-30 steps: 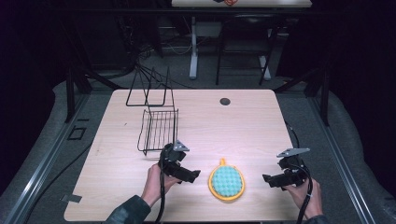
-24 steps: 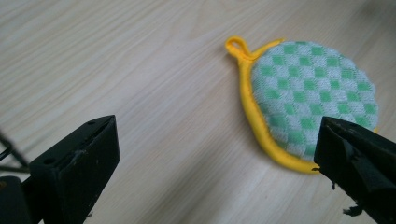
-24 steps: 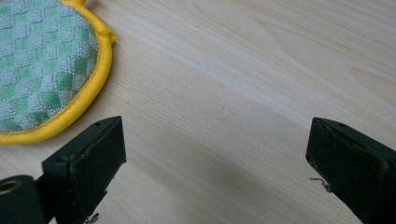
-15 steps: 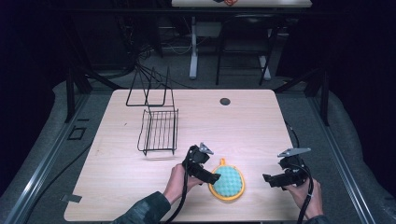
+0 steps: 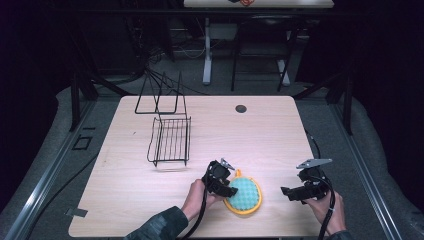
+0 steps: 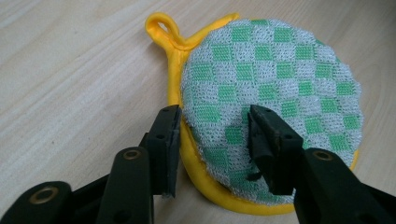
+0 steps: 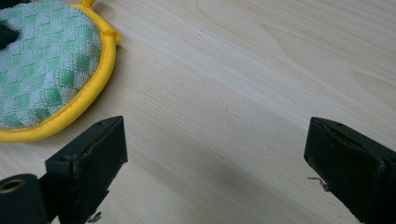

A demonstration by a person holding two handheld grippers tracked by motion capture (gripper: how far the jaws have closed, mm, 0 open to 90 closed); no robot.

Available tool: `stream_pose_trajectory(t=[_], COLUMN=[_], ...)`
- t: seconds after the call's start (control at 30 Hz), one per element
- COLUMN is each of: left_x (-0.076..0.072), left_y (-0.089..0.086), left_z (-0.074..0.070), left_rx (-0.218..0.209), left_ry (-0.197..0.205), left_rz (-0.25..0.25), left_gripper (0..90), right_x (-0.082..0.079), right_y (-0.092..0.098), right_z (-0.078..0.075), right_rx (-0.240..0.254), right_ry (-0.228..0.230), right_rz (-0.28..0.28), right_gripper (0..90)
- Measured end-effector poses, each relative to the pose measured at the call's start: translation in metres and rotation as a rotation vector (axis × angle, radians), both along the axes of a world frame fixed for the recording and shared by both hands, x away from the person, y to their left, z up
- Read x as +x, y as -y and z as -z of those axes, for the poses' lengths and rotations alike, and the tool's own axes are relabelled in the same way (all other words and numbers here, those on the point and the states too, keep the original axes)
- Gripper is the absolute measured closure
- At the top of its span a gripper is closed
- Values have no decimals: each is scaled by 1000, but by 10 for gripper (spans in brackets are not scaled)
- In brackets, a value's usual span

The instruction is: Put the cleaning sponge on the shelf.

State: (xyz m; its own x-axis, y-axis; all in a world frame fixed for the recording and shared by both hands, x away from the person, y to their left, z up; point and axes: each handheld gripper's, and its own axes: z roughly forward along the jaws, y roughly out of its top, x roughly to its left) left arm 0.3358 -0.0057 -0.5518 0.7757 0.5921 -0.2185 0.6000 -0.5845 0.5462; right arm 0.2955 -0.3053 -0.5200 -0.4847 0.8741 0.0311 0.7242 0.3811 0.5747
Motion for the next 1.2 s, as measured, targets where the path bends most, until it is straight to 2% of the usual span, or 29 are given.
stream_pose_trajectory(t=[0.3,0.5,0.57,0.6,0.63,0.7,1.07,1.2], left_x=[-4,-8,-10,-10,-12,-13,-13,-13], left_y=[2,3,3,3,4,5,4,1], left_z=[-1,-2,-2,-2,-4,-4,-7,-13], left_rx=[19,26,25,25,20,24,9,-8], left_ry=[29,77,105,105,128,146,152,164], left_rz=[2,10,9,9,19,24,37,36], left_gripper=[703,774,813,854,880,881,884,884], right_x=[-2,-2,-2,-2,-2,-2,-2,-2], right_y=[-1,-2,-2,-2,-2,-2,-1,-1], right_z=[-1,0,0,0,0,0,-1,-2], right_rx=[2,5,5,5,3,2,-2,4], right_ry=[6,6,7,7,9,9,12,17], right_rz=[-6,-6,-6,-6,-7,-9,-10,-7], right_gripper=[54,54,54,54,54,54,54,54])
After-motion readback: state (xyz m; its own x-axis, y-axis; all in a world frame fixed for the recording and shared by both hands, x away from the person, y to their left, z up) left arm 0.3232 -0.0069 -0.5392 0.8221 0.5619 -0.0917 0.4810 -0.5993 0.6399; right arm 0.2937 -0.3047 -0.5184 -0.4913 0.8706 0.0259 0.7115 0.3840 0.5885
